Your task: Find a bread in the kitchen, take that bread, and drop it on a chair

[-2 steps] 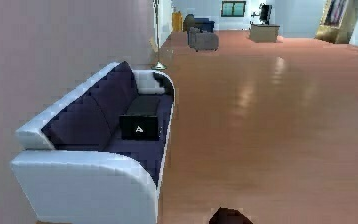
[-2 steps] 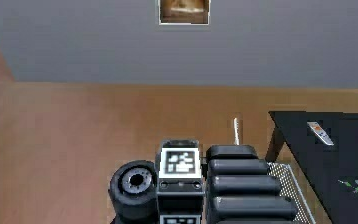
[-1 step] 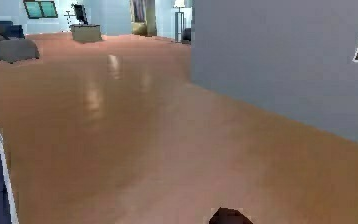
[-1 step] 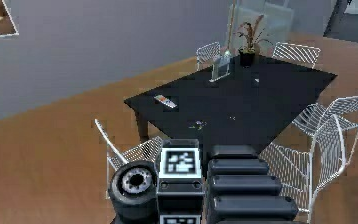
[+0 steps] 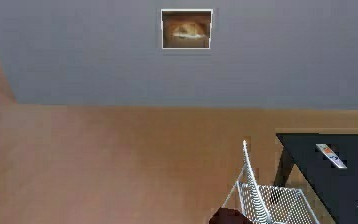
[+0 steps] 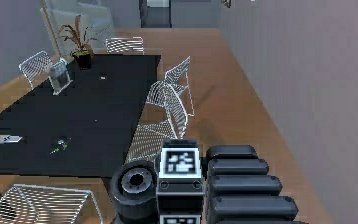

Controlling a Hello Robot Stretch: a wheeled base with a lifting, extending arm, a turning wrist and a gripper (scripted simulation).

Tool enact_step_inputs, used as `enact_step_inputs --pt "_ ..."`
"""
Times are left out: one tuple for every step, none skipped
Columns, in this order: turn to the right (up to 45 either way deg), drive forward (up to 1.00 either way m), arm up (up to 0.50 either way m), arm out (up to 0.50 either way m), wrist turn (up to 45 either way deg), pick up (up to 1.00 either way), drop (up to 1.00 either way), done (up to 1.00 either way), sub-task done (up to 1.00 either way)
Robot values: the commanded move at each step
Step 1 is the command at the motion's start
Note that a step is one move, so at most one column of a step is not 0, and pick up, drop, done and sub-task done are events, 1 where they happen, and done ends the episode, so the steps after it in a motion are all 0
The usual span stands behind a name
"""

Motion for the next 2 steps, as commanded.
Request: enact_step_inputs --pt "45.0 0.00 0.00 0.00 0.0 0.00 0.00 0.00 0.00" --pt "0.0 0.20 0.00 0.00 0.0 0.00 0.00 0.00 0.00"
